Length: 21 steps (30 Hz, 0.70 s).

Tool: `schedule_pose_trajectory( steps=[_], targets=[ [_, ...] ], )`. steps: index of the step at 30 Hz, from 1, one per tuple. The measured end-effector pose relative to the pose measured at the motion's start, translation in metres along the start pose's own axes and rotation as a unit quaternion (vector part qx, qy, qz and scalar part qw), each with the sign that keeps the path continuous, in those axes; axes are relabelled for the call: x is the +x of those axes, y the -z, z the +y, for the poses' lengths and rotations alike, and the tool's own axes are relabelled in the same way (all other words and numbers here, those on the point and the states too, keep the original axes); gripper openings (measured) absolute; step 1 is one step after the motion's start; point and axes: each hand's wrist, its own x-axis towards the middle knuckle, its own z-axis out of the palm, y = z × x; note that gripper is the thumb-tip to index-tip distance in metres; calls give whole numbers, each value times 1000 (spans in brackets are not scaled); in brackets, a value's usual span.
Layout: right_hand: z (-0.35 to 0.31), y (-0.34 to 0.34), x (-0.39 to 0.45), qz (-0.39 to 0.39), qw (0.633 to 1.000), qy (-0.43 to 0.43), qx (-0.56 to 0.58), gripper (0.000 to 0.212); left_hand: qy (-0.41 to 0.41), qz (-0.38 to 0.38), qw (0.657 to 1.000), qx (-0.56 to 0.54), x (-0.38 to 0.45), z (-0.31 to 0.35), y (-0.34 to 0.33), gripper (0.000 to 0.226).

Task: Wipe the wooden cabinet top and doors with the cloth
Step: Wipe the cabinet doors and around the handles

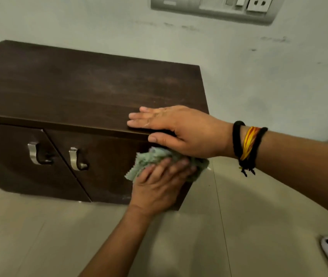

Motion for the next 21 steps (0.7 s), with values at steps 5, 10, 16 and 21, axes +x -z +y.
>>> schedule_pose_trajectory(
  steps=[5,10,16,21],
  targets=[
    [1,2,-3,-2,1000,-7,6,48,140,-3,989,-54,-27,56,-8,66],
    [2,0,1,-3,1000,-9,10,49,172,5,984,-35,-12,39,-8,59],
    [0,1,-2,-4,1000,-20,13,49,329,-5,924,-196,-7,103,-17,65],
    [1,1,-5,-8,1000,-24,10,49,434,-17,887,-159,-48,116,-23,65]
  ],
)
